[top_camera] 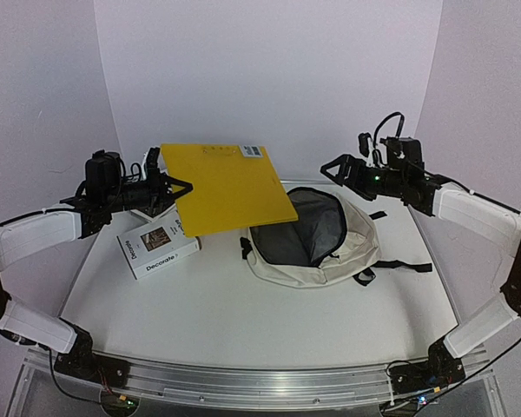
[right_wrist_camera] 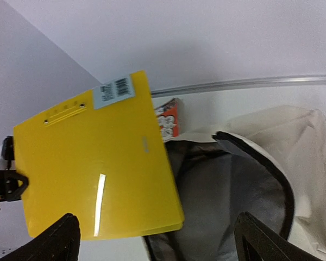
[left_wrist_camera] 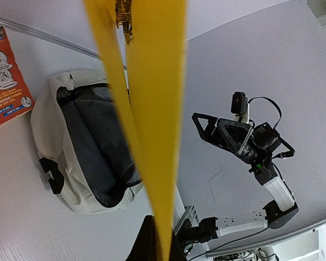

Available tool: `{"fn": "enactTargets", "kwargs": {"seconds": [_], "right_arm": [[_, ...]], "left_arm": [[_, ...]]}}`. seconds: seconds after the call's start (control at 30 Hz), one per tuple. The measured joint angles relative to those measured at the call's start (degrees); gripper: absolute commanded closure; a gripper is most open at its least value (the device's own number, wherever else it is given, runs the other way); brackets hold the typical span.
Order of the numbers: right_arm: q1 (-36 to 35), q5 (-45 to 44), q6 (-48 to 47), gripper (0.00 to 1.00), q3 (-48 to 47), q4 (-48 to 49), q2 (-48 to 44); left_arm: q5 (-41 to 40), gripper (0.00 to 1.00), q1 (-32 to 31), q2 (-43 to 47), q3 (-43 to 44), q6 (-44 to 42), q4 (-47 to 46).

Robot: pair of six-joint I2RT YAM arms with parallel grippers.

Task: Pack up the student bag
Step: Place the files in the student bag.

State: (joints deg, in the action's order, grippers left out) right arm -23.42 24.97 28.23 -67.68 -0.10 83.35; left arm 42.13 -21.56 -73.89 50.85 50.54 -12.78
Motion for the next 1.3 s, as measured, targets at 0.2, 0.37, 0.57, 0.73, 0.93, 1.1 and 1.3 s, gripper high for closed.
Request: {"fn": "enactTargets", "kwargs": {"seconds": [0.2,0.37,0.57,0.73,0.93,1.1,1.3], "right_arm": [[4.04,-7.1,-1.14,0.05,0.0,-6.82,4.76],[5.27,-11.26,-2.47,0.13,0.0,-10.56,11.58],[5.22,-10.97,-4.13,0.34,-0.07,-11.61,16.15],[5.22,-8.35,-5.66,0.89,-2.01,-11.78,19.78],[5.22,-4.35,-5.2,1.0,-4.37,-12.02,20.15],[5.05,-1.7,-4.31,1.0,-4.37,-12.46,14.53],[4.22,1.73,-1.27,1.0,-4.59,-12.07,8.28]], "left_arm": [[-0.74,1.0,0.39,-0.35,-0.66,2.12,0.46],[-0.72,1.0,0.39,-1.25,-0.66,2.91,1.09],[-0.7,1.0,0.39,-1.36,-0.66,2.91,3.8],[0.04,1.0,0.39,-2.19,-0.66,3.06,3.87],[1.31,1.0,0.39,-3.5,-0.66,3.54,4.04],[1.81,1.0,0.39,-4.83,-0.66,3.87,4.0],[3.41,1.0,-0.48,-8.9,-0.63,6.51,2.21]]}}
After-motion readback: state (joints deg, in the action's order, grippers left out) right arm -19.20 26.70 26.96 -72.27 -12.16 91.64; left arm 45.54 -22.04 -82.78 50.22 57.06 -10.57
